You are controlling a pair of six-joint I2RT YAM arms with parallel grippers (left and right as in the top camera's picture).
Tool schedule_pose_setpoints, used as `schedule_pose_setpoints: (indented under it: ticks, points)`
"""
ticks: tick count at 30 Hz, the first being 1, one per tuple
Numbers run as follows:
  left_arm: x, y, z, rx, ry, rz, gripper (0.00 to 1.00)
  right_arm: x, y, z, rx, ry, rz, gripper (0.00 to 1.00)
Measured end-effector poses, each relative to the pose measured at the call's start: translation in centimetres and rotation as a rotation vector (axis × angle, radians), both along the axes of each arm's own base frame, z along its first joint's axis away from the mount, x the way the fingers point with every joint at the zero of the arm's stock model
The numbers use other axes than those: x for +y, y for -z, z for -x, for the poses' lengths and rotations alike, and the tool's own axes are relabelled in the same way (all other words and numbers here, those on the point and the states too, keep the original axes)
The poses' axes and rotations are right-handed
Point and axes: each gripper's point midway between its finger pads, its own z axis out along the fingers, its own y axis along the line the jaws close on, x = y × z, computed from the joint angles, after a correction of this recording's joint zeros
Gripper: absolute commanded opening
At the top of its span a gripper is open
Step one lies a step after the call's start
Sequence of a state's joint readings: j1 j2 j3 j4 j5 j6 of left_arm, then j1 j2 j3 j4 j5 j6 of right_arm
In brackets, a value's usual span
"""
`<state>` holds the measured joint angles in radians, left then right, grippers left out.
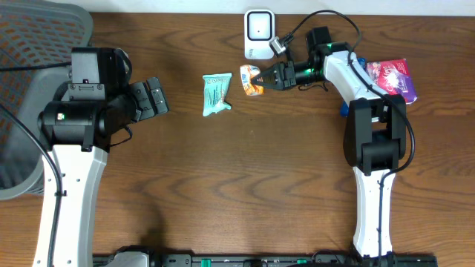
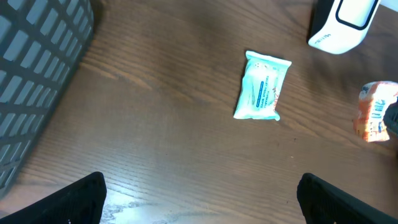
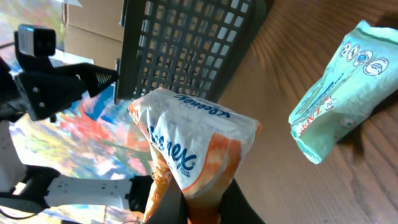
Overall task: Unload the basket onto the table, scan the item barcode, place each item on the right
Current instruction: 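Lift the orange pack up to the scanner face with the right gripper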
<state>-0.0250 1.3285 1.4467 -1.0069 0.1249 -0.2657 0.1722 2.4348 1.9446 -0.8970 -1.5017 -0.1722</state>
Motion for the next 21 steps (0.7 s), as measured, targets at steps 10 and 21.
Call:
schedule_pose_setpoints:
  ticks: [10,21]
  points:
    - [0.0,0.0,0.0,0.0,0.0,0.0,0.98,0.7,0.8,-8.0,-0.017,0.357,0.611,0.01]
    - [0.0,0.0,0.0,0.0,0.0,0.0,0.98,-4.1,-7.0,-18.2,-0.768,1.083,1.291,0.01]
